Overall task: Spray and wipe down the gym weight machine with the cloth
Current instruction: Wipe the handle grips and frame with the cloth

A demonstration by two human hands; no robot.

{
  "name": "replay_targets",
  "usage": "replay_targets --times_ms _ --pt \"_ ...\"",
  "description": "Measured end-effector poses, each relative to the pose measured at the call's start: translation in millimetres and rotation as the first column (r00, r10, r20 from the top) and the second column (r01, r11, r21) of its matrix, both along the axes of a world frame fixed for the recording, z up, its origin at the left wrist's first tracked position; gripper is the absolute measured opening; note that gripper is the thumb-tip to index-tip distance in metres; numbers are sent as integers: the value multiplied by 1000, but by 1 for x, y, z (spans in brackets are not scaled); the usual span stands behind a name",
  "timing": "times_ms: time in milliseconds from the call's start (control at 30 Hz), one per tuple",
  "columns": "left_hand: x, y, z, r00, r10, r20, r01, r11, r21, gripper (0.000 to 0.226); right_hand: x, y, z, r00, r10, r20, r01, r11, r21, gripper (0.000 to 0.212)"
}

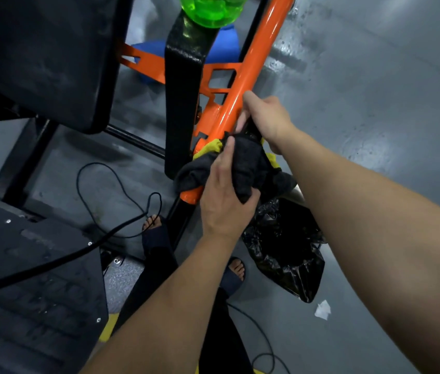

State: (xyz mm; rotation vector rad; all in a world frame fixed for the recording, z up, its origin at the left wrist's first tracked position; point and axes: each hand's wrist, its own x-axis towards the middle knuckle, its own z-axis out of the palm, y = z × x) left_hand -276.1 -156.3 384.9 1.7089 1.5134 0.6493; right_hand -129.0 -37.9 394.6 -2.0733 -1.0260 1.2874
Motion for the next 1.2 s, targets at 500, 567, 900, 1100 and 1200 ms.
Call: replay_targets --times_ms 500,567,900,1100,1200 --pt "-42 6 39 998 45 31 -52 964 261 49 6 8 -18 992 -105 64 106 994 -21 57" --pt "-37 14 57 994 65 89 -90 947 309 40 8 12 -24 989 -137 55 139 990 -35 57" --pt "4 22 33 989 -116 -93 97 979 -181 70 4 18 -22 973 -201 114 206 978 -41 54" --pt "10 32 16 963 -146 -225 153 988 16 116 7 18 -29 960 -261 98 265 964 -25 41" --pt "-12 42 1 985 -173 -16 173 985 2 88 12 17 -32 970 -229 81 231 973 -18 44"
